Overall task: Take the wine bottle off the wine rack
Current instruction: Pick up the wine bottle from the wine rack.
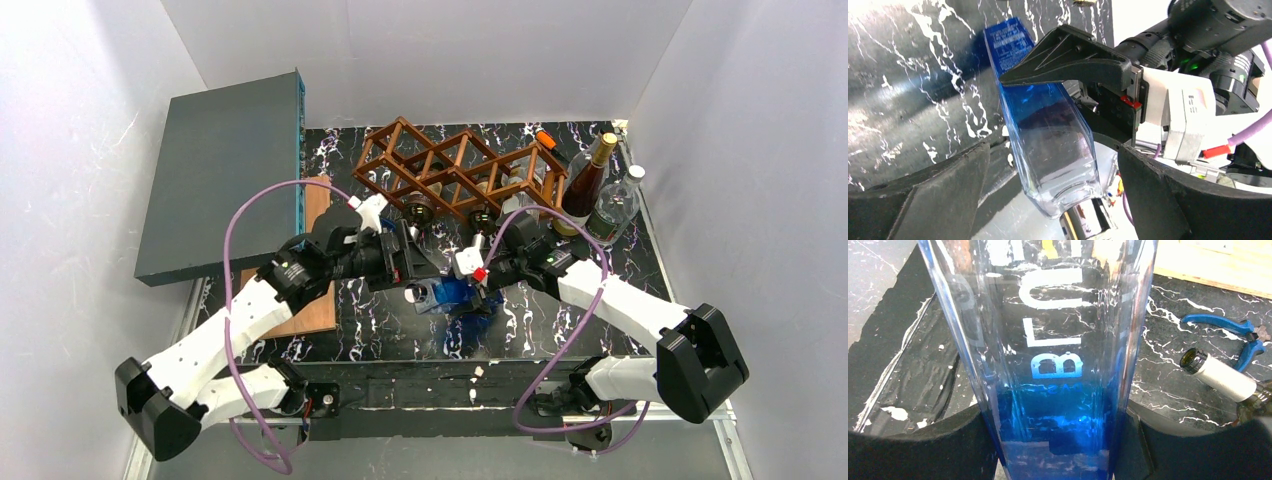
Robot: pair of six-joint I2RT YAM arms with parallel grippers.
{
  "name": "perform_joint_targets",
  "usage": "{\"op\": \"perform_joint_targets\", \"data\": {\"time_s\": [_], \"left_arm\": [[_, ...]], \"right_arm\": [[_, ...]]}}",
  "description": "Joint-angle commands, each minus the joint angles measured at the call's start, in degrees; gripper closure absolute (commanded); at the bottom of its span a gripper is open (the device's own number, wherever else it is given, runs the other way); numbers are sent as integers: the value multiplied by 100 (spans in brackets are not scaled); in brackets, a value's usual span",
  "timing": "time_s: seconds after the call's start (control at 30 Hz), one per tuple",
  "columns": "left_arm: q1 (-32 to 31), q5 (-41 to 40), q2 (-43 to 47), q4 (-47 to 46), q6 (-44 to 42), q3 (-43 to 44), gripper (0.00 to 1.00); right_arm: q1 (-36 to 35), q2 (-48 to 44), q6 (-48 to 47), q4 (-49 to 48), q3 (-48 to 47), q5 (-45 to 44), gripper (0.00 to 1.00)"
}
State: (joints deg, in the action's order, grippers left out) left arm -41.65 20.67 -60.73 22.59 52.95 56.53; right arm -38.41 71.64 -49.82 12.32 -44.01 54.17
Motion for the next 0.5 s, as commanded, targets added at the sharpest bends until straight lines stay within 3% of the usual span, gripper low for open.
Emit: {"op": "perform_joint_targets", "data": {"time_s": [0.0,0.47], "left_arm": [[57,-263,552,-976,-421,-505,2],[69,-635,1848,-2174,-1743,-1334,2]], "right_arm": [[113,-11,185,-1,-117,463,93],[287,1,303,-23,-125,667,94]]}}
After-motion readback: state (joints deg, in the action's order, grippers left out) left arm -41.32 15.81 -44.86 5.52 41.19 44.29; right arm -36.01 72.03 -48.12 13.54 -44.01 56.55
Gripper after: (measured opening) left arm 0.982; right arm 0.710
